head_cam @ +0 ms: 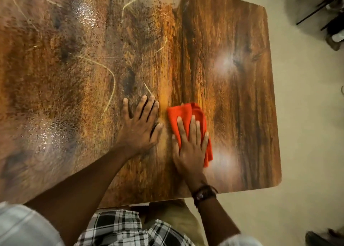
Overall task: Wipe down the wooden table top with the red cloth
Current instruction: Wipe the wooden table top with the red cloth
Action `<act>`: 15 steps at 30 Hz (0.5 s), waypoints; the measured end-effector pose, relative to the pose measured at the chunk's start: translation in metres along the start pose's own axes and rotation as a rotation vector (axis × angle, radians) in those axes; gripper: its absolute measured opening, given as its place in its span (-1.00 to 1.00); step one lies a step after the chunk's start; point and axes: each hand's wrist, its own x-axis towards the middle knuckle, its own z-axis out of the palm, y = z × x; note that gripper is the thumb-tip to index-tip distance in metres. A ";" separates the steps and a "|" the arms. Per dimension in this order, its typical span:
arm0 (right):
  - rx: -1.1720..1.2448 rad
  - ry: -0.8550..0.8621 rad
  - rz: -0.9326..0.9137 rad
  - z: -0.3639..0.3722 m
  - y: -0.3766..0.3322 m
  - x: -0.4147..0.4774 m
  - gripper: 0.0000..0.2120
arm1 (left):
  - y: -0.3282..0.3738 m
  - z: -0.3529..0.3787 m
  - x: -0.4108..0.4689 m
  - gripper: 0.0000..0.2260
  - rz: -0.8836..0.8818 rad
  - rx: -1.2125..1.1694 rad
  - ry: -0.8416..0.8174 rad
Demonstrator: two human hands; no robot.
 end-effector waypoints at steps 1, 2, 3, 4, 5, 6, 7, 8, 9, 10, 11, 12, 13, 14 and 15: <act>0.001 -0.006 0.018 0.001 0.005 -0.029 -0.45 | 0.001 -0.001 0.000 -0.39 0.000 -0.003 -0.007; 0.002 -0.003 0.033 0.002 0.010 -0.053 -0.46 | 0.002 -0.001 0.001 -0.38 0.001 -0.005 -0.014; -0.010 0.000 0.039 0.003 0.014 -0.069 -0.46 | 0.002 -0.002 0.001 -0.38 0.000 -0.010 -0.018; -0.031 -0.001 0.038 0.004 0.016 -0.076 -0.46 | 0.002 -0.002 0.001 -0.38 -0.001 -0.013 -0.019; -0.050 -0.009 0.044 0.004 0.015 -0.075 -0.46 | 0.002 -0.003 0.001 -0.38 0.000 -0.010 -0.018; -0.066 -0.018 0.054 0.004 0.013 -0.068 -0.45 | 0.002 -0.003 0.001 -0.38 0.000 -0.004 -0.019; -0.075 -0.027 0.069 0.002 0.009 -0.058 -0.44 | 0.002 -0.003 0.002 -0.38 0.001 0.004 -0.023; -0.083 -0.031 0.084 0.002 0.004 -0.046 -0.43 | 0.002 -0.003 0.002 -0.38 0.000 0.004 -0.024; -0.089 -0.023 0.091 0.001 0.000 -0.032 -0.42 | 0.002 -0.002 0.002 -0.38 -0.002 0.000 -0.020; -0.086 -0.007 0.086 0.001 -0.004 -0.018 -0.42 | 0.003 -0.001 0.001 -0.39 -0.004 -0.002 -0.015; -0.080 0.009 0.077 0.002 -0.008 -0.003 -0.41 | 0.003 0.000 0.000 -0.39 -0.005 -0.002 -0.010; -0.081 0.031 0.069 0.001 -0.011 0.014 -0.41 | 0.003 0.000 0.001 -0.39 -0.004 0.001 -0.004; -0.092 0.054 0.059 0.002 -0.014 0.032 -0.41 | 0.003 0.000 0.001 -0.39 -0.008 0.006 0.002; -0.106 0.076 0.053 0.003 -0.017 0.052 -0.42 | 0.003 -0.001 0.002 -0.39 -0.012 0.011 0.005; -0.107 0.092 0.057 0.005 -0.019 0.068 -0.42 | 0.004 -0.003 0.002 -0.40 -0.010 0.013 0.002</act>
